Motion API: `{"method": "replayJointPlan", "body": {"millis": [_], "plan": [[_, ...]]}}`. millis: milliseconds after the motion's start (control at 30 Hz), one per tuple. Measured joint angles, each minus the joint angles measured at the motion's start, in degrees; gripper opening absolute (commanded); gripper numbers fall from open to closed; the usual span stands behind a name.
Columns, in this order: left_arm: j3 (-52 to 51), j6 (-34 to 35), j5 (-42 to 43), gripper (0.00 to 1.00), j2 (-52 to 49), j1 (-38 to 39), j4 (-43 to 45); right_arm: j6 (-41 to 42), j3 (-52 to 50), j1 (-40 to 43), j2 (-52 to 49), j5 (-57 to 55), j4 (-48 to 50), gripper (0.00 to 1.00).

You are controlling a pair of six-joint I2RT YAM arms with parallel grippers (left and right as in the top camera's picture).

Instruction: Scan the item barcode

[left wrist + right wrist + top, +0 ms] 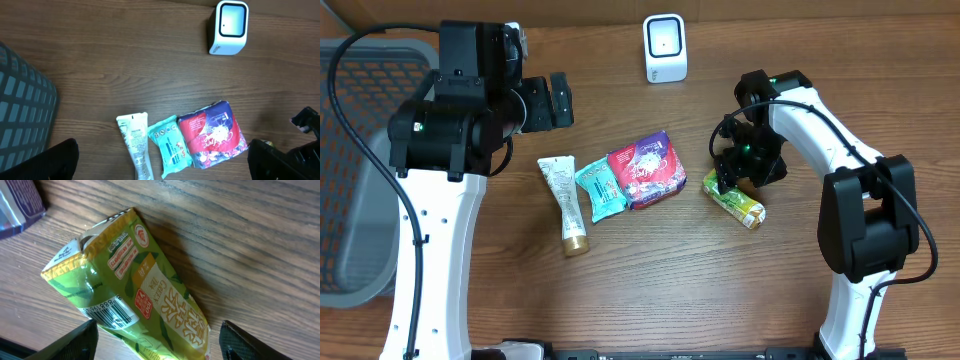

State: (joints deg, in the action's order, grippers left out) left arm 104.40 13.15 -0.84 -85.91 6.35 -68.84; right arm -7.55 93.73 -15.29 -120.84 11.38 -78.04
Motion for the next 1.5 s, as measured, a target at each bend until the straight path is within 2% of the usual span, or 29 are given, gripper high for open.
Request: {"method": "replayJointPlan", "body": {"millis": [167,233,500,633,700,967,1167,1233,1433,1467,1500], "plan": [[0.00,0.00,0.00,1.00,0.00,0.00,0.00,-5.22,-1.40,0.96,0.02,2.43,0.24,0.76],[0.00,0.00,0.00,0.99,0.00,0.00,0.00,-7.13,-3.19,1.22,0.02,4.44,0.72,0.72],[0.00,0.00,0.00,0.99,0.00,0.00,0.00,-9.79,-7.28,1.42,0.02,9.62,3.17,0.45],[0.00,0.00,0.00,1.00,0.00,0.00,0.00,-8.48,-7.30,1.42,0.02,10.14,3.69,0.27],[0.00,0.00,0.00,1.00,0.00,0.00,0.00,-7.30,-7.32,1.42,0.02,10.32,3.80,0.24],[0.00,0.00,0.00,1.00,0.00,0.00,0.00,-1.05,-7.30,1.38,0.44,9.16,3.74,0.19],[0.00,0.00,0.00,1.00,0.00,0.00,0.00,10.05,-7.17,0.94,4.90,-1.49,4.33,0.06],[0.00,0.00,0.00,1.00,0.00,0.00,0.00,13.81,-7.17,0.72,7.43,-5.95,4.59,0.05],[0.00,0.00,0.00,1.00,0.00,0.00,0.00,21.40,-6.23,-2.95,13.60,-17.88,4.76,0.05],[0.00,0.00,-0.02,1.00,0.00,0.00,0.00,22.25,-6.23,-4.11,13.75,-19.26,5.03,0.06],[0.00,0.00,0.00,1.00,0.00,0.00,0.00,23.06,-6.25,-5.35,13.75,-20.72,5.46,0.14]]}}
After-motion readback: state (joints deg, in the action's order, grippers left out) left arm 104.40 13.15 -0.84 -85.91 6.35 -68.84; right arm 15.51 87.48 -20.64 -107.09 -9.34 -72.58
